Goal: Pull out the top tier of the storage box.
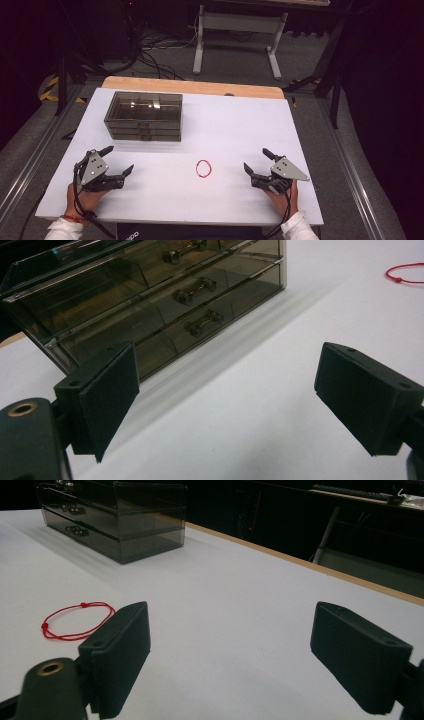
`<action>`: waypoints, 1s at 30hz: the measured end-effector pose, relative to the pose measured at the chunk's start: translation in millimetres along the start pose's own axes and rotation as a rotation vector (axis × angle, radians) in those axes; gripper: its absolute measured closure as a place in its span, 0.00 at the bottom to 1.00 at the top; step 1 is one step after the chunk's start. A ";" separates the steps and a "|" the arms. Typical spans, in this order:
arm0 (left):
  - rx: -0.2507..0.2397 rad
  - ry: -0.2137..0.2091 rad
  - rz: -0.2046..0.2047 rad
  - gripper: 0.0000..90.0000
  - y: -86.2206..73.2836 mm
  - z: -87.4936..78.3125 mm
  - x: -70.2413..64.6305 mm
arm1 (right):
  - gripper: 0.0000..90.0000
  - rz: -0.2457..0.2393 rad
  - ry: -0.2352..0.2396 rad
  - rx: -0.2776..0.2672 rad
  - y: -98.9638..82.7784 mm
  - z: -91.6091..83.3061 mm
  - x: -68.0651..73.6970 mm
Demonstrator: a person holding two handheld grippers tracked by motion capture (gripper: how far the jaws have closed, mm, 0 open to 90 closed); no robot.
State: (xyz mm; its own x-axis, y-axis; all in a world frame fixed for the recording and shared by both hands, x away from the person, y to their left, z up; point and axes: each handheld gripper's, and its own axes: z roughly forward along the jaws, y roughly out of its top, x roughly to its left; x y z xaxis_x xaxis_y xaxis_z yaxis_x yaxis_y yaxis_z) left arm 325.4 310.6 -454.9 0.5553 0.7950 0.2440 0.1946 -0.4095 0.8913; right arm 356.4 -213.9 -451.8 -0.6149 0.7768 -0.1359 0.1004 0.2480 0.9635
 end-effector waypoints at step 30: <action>-0.006 0.028 0.056 0.15 4.8 -2.4 -3.5 | 0.19 -0.023 0.012 0.005 1.3 0.9 4.8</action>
State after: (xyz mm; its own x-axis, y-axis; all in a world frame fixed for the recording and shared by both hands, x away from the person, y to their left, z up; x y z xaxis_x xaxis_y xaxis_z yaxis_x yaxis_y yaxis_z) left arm 322.4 306.9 -450.5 0.5425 0.7832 0.3038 0.1593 -0.4510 0.8782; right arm 354.4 -209.3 -451.4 -0.6266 0.7638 -0.1549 0.0904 0.2687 0.9590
